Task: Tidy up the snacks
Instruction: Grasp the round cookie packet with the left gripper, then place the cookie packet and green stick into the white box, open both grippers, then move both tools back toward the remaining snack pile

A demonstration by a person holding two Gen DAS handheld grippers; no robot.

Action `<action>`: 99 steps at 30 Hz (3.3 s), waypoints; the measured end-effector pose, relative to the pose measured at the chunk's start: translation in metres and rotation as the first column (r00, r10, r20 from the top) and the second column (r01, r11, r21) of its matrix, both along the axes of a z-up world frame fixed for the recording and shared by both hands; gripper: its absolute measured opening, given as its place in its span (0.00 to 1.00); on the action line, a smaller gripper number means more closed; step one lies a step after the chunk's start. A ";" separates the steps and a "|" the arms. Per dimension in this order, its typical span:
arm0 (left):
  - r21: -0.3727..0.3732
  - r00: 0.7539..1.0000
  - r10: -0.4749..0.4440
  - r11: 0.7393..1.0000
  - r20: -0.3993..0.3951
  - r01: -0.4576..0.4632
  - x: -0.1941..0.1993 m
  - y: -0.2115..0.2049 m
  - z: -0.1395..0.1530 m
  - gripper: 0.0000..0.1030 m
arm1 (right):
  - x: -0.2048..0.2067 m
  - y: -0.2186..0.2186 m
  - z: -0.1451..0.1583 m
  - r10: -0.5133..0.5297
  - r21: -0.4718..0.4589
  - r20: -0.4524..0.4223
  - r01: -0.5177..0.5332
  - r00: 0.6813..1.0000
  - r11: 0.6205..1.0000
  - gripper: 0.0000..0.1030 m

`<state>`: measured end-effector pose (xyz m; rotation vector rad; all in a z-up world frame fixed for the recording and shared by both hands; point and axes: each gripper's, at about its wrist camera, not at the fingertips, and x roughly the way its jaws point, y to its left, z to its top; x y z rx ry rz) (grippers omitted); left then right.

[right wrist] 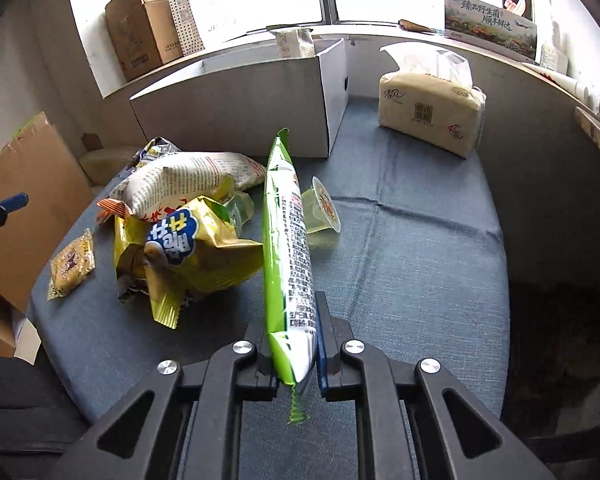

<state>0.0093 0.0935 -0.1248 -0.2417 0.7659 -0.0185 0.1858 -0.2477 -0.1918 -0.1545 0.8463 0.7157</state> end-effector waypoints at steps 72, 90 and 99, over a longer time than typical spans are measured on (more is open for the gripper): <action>0.164 0.973 0.230 0.960 -0.001 -0.226 0.298 0.055 0.056 1.00 | 0.182 0.201 0.111 -0.236 0.018 0.149 0.236 0.960 0.972 1.00; 0.094 0.983 0.072 0.992 0.171 -0.089 0.170 0.013 0.096 1.00 | 0.080 0.127 0.148 -0.190 0.353 0.126 0.134 0.974 0.926 1.00; 0.044 0.980 -0.008 0.999 0.200 -0.001 0.094 -0.014 0.086 1.00 | -0.001 0.062 0.142 -0.133 0.344 0.223 0.050 0.966 0.938 1.00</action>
